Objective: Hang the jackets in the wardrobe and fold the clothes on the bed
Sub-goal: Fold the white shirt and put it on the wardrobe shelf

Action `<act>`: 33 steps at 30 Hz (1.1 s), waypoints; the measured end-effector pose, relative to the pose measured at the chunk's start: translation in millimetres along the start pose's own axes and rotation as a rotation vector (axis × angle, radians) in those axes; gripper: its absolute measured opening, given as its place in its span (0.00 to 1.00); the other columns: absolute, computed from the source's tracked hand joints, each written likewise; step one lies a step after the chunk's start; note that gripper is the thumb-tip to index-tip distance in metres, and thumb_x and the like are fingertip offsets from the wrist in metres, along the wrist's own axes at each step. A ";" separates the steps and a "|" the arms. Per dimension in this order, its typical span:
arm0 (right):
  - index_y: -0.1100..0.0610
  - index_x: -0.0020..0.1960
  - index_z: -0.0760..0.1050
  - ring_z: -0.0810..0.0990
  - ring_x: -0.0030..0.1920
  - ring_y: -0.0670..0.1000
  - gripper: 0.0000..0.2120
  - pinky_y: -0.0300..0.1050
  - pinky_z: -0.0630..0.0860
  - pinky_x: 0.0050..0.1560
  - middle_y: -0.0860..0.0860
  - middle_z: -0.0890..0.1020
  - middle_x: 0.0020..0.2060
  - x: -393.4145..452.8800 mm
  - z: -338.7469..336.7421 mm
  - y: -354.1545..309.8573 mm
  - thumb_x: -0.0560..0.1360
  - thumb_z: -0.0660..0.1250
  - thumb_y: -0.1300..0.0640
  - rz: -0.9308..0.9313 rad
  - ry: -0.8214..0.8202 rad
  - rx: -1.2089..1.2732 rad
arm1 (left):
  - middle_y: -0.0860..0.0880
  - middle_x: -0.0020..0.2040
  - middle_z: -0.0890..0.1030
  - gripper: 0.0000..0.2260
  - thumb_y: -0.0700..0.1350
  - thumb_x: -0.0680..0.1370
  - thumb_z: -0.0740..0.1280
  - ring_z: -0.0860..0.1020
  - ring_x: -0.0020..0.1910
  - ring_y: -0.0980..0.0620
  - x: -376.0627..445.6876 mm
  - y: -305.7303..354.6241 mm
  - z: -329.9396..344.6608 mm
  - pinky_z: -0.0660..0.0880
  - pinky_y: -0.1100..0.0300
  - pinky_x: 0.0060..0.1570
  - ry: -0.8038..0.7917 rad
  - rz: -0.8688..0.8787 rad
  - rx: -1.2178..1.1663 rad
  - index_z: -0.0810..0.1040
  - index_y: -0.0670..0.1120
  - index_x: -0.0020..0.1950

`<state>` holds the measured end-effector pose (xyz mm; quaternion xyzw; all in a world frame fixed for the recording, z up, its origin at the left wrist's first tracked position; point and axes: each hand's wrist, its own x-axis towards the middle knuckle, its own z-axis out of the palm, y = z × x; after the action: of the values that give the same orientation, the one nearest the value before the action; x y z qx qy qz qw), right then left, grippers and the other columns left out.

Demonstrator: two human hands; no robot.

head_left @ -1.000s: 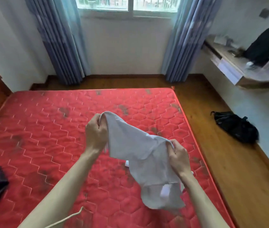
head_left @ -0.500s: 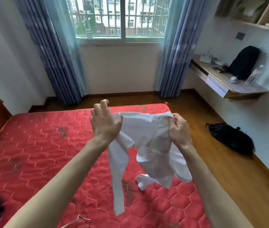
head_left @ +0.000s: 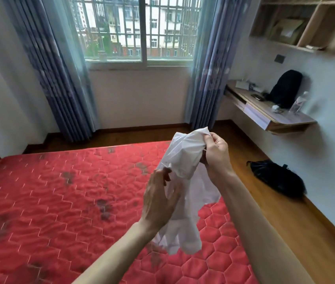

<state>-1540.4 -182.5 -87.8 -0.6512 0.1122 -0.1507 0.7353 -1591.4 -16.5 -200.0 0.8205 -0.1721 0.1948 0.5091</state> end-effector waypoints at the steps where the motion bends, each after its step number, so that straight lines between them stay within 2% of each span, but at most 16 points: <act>1: 0.57 0.52 0.80 0.80 0.38 0.48 0.12 0.44 0.80 0.37 0.51 0.82 0.39 -1.6 0.3 -0.6 0.87 0.59 0.56 0.027 -0.019 0.018 | 0.53 0.50 0.76 0.18 0.58 0.81 0.68 0.77 0.47 0.49 5.0 5.6 2.0 0.76 0.53 0.44 0.021 -0.040 -0.038 0.69 0.52 0.66; 4: 0.59 0.54 0.80 0.81 0.41 0.53 0.11 0.43 0.79 0.35 0.55 0.82 0.43 -5.8 -0.9 3.0 0.86 0.60 0.56 0.077 -0.071 0.007 | 0.53 0.51 0.79 0.17 0.59 0.77 0.70 0.79 0.49 0.47 23.3 3.1 3.5 0.79 0.45 0.46 -0.017 -0.142 -0.090 0.76 0.53 0.60; 6: 0.63 0.56 0.79 0.80 0.43 0.55 0.12 0.45 0.80 0.36 0.57 0.82 0.45 -9.4 -2.9 6.6 0.86 0.60 0.56 0.099 -0.085 0.016 | 0.51 0.48 0.81 0.11 0.57 0.76 0.71 0.81 0.49 0.45 28.4 -2.7 3.8 0.80 0.42 0.45 -0.097 -0.164 -0.125 0.80 0.51 0.52; 8: 0.63 0.56 0.79 0.80 0.41 0.55 0.12 0.45 0.80 0.36 0.57 0.81 0.44 -14.8 -3.1 8.3 0.86 0.60 0.57 0.138 -0.098 0.065 | 0.53 0.42 0.82 0.08 0.54 0.75 0.71 0.82 0.42 0.49 28.0 -8.4 3.6 0.79 0.45 0.41 -0.208 -0.215 -0.127 0.80 0.51 0.46; 10: 0.61 0.55 0.79 0.80 0.39 0.53 0.11 0.45 0.80 0.36 0.56 0.81 0.42 -20.0 -4.2 8.3 0.86 0.60 0.58 0.155 -0.098 0.080 | 0.56 0.34 0.78 0.08 0.55 0.74 0.68 0.76 0.35 0.54 21.9 -15.4 -1.3 0.74 0.52 0.40 -0.307 -0.225 0.039 0.75 0.54 0.39; 13: 0.61 0.56 0.80 0.85 0.42 0.56 0.11 0.49 0.84 0.41 0.57 0.85 0.45 -21.1 -10.7 16.9 0.86 0.61 0.57 0.137 -0.059 -0.007 | 0.54 0.32 0.78 0.10 0.48 0.77 0.67 0.71 0.42 0.53 15.3 -33.7 -14.5 0.72 0.52 0.44 -0.249 -0.096 0.294 0.77 0.49 0.36; 16: 0.59 0.56 0.81 0.88 0.49 0.58 0.10 0.54 0.86 0.46 0.58 0.87 0.48 -20.6 -24.3 24.3 0.85 0.63 0.56 0.120 0.017 -0.089 | 0.59 0.30 0.72 0.10 0.47 0.74 0.64 0.72 0.42 0.51 25.5 -36.4 -37.0 0.70 0.52 0.43 -0.145 -0.018 0.295 0.75 0.48 0.33; 19: 0.56 0.54 0.79 0.86 0.48 0.55 0.09 0.54 0.85 0.47 0.50 0.86 0.45 -27.1 -38.1 35.7 0.82 0.67 0.51 -0.009 0.112 -0.576 | 0.55 0.31 0.71 0.09 0.48 0.71 0.62 0.68 0.35 0.53 38.8 -23.5 -50.7 0.64 0.59 0.35 -0.130 0.027 0.214 0.67 0.47 0.34; 21: 0.55 0.59 0.76 0.81 0.53 0.54 0.14 0.51 0.80 0.52 0.50 0.82 0.51 -33.2 -37.8 49.3 0.79 0.70 0.47 -0.186 0.233 -0.966 | 0.55 0.32 0.69 0.09 0.47 0.70 0.63 0.65 0.32 0.55 45.1 -10.4 -53.5 0.61 0.63 0.33 -0.136 0.097 0.212 0.64 0.48 0.36; 22: 0.54 0.62 0.75 0.79 0.56 0.54 0.17 0.51 0.78 0.55 0.51 0.80 0.55 -34.7 -34.6 54.4 0.79 0.71 0.46 -0.294 0.246 -0.991 | 0.57 0.32 0.68 0.09 0.46 0.69 0.64 0.64 0.31 0.57 47.6 -3.6 -54.1 0.60 0.63 0.33 -0.151 0.144 0.217 0.63 0.49 0.37; 23: 0.54 0.64 0.75 0.78 0.58 0.52 0.19 0.50 0.77 0.57 0.50 0.78 0.57 -35.7 -29.5 55.6 0.80 0.70 0.44 -0.329 0.167 -0.905 | 0.58 0.33 0.67 0.10 0.45 0.69 0.66 0.65 0.32 0.57 49.8 2.1 -54.5 0.61 0.63 0.33 -0.174 0.195 0.228 0.63 0.49 0.37; 24: 0.52 0.65 0.75 0.79 0.60 0.51 0.20 0.48 0.77 0.58 0.48 0.78 0.59 -35.1 -22.3 53.8 0.81 0.67 0.40 -0.266 0.013 -0.738 | 0.58 0.34 0.67 0.12 0.43 0.70 0.68 0.64 0.33 0.57 52.3 7.4 -54.7 0.61 0.63 0.34 -0.203 0.250 0.248 0.64 0.50 0.38; 26: 0.48 0.67 0.75 0.83 0.58 0.51 0.26 0.49 0.79 0.57 0.49 0.82 0.61 -33.3 -6.1 50.7 0.80 0.59 0.31 0.096 -0.372 -0.437 | 0.57 0.36 0.68 0.13 0.44 0.71 0.70 0.64 0.36 0.55 56.9 15.4 -56.8 0.64 0.62 0.38 -0.276 0.368 0.311 0.65 0.50 0.40; 28: 0.50 0.66 0.77 0.86 0.55 0.52 0.27 0.56 0.84 0.55 0.54 0.85 0.59 -32.3 7.6 57.1 0.81 0.59 0.31 0.283 -0.643 -0.453 | 0.55 0.37 0.69 0.12 0.45 0.70 0.69 0.65 0.39 0.54 60.6 18.7 -61.6 0.67 0.60 0.43 -0.342 0.454 0.381 0.65 0.50 0.41; 31: 0.59 0.64 0.79 0.85 0.51 0.54 0.25 0.57 0.85 0.55 0.60 0.85 0.57 -31.6 23.1 71.9 0.80 0.65 0.39 0.360 -0.771 -0.559 | 0.55 0.39 0.70 0.12 0.48 0.67 0.67 0.65 0.42 0.54 59.7 17.2 -74.3 0.64 0.61 0.46 -0.404 0.508 0.514 0.65 0.51 0.43; 33: 0.59 0.61 0.81 0.85 0.47 0.53 0.20 0.51 0.85 0.46 0.60 0.86 0.50 -30.5 30.1 77.9 0.75 0.68 0.47 0.470 -0.807 -0.522 | 0.52 0.41 0.75 0.11 0.49 0.67 0.69 0.67 0.43 0.53 56.6 12.8 -84.9 0.63 0.61 0.47 -0.427 0.543 0.606 0.70 0.49 0.43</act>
<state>-1552.1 -135.2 -162.2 -0.7760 -0.0029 0.3135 0.5473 -1560.8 50.0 -127.7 0.8793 -0.4174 0.1893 0.1297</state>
